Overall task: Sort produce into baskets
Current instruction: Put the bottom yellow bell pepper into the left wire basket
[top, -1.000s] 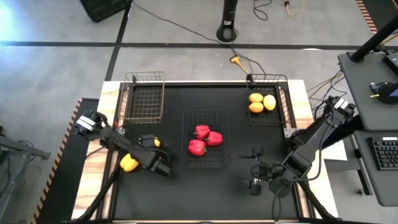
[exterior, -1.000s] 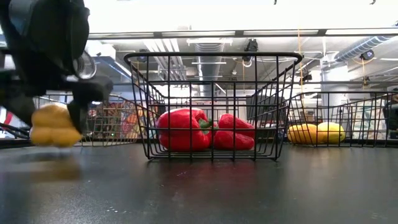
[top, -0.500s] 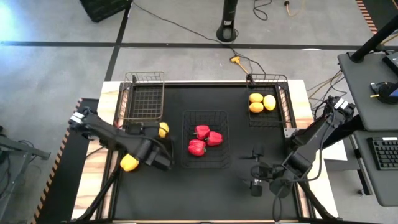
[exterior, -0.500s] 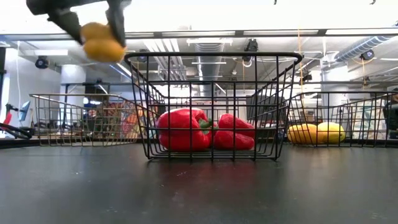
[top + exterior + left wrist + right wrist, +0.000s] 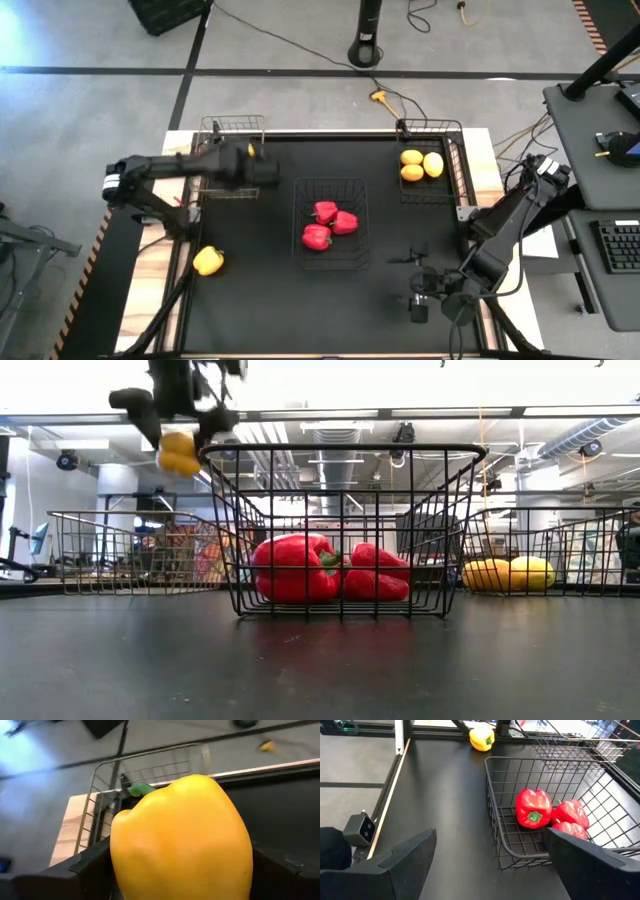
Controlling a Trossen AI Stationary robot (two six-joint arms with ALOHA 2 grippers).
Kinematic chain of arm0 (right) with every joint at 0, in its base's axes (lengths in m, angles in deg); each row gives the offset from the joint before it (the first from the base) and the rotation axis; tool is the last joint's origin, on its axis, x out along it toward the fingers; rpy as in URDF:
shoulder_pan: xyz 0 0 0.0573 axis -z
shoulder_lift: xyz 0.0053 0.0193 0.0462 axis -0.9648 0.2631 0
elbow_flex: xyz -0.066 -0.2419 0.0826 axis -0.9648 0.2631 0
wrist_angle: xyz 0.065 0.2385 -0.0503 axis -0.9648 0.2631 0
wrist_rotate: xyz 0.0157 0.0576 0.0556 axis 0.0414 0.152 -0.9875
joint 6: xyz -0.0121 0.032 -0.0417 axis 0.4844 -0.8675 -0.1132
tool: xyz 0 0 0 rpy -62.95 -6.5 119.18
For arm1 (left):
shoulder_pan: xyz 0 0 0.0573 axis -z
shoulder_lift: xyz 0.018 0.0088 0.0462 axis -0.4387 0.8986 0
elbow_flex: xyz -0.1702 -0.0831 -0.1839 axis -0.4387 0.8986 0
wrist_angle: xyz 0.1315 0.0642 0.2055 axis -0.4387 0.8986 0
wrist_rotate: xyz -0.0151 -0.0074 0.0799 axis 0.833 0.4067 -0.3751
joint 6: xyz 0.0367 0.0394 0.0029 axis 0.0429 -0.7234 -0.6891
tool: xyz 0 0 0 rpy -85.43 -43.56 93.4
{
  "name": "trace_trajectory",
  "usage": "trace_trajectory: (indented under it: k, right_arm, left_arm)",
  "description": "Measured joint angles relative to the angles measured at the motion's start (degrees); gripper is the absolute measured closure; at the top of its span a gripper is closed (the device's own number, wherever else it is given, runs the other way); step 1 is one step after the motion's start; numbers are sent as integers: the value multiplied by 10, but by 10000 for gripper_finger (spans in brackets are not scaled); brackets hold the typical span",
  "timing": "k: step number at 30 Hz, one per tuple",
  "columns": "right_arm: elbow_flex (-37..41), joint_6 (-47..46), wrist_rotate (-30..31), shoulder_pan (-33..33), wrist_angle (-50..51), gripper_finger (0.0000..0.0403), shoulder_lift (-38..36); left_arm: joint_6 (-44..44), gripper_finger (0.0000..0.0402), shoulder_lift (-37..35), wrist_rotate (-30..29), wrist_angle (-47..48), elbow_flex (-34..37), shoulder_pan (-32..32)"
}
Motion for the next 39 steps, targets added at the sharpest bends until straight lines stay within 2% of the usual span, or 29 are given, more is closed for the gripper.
trace_trajectory:
  k: [4,8,14,24,31,39]
  right_arm:
    - [0,-10,-1,-3,5,39,0]
    - [0,-10,-13,-6,7,39,0]
    - [0,-1,-15,-7,9,39,0]
    - [0,15,-14,-5,10,39,0]
    - [0,-13,-15,-5,20,39,0]
    - [0,-32,-22,-5,20,39,0]
  left_arm:
    - [-123,76,2,43,-112,42,-132]
    - [-217,76,11,102,-234,95,-233]
    - [-263,76,20,186,-312,156,-337]
    - [-292,75,48,203,-361,181,-362]
    - [-287,75,75,258,-370,179,-381]
    - [-315,74,64,276,-361,184,-407]
